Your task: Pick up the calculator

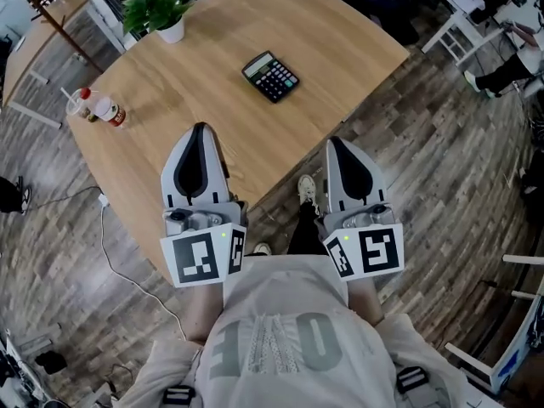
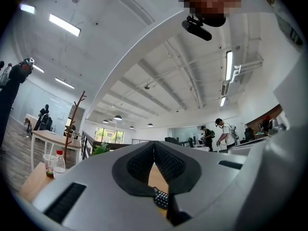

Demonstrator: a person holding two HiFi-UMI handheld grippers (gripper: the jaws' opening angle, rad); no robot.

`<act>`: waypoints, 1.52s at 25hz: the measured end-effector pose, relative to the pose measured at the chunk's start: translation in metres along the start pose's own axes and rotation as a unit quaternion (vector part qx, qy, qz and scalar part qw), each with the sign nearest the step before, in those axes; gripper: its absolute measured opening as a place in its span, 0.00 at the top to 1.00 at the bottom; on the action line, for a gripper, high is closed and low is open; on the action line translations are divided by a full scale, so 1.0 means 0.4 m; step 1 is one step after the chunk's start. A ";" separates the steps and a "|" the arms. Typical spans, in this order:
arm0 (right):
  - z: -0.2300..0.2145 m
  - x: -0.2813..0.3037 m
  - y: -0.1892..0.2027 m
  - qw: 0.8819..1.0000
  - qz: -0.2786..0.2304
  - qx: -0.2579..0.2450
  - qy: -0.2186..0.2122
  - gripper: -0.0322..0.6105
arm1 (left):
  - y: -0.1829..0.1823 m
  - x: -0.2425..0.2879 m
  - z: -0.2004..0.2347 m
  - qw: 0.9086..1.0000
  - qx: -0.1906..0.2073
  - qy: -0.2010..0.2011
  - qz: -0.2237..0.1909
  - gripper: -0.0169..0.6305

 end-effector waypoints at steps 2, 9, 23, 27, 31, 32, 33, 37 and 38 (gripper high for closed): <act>-0.041 0.057 -0.008 1.000 0.007 0.005 -0.013 0.92 | 0.008 0.056 -0.009 1.000 0.008 -0.011 0.007 0.96; -0.203 0.242 -0.085 0.997 0.029 0.016 -0.065 0.92 | -0.005 0.258 -0.049 0.997 0.023 -0.066 0.033 0.96; -0.529 0.513 -0.167 0.989 0.052 0.042 -0.134 0.92 | -0.010 0.582 -0.179 0.987 0.053 -0.135 0.068 0.96; -0.556 0.581 -0.163 0.983 0.064 0.048 -0.166 0.92 | -0.001 0.613 -0.185 0.983 0.053 -0.153 0.088 0.96; -0.542 0.628 -0.145 0.978 0.069 0.054 -0.191 0.92 | 0.021 0.618 -0.169 0.981 0.056 -0.159 0.096 0.96; -0.538 0.635 -0.141 0.977 0.069 0.056 -0.195 0.92 | 0.027 0.620 -0.165 0.981 0.055 -0.160 0.097 0.96; -0.533 0.643 -0.138 0.976 0.070 0.058 -0.199 0.92 | 0.033 0.624 -0.161 0.981 0.054 -0.161 0.096 0.96; -0.520 0.675 -0.139 0.975 0.070 0.058 -0.204 0.92 | 0.039 0.653 -0.140 0.982 0.047 -0.162 0.082 0.96; -0.516 0.680 -0.142 0.974 0.070 0.061 -0.206 0.92 | 0.037 0.657 -0.133 0.982 0.044 -0.164 0.076 0.96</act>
Point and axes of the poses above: the fingertips, and each gripper's own axes: x forward along the fingers, z to its left, y out of its underside, the point moved 10 cm from there along -x, backward along the fingers, and after that the axes turned 13 degrees about x, right-handed, at the moved point
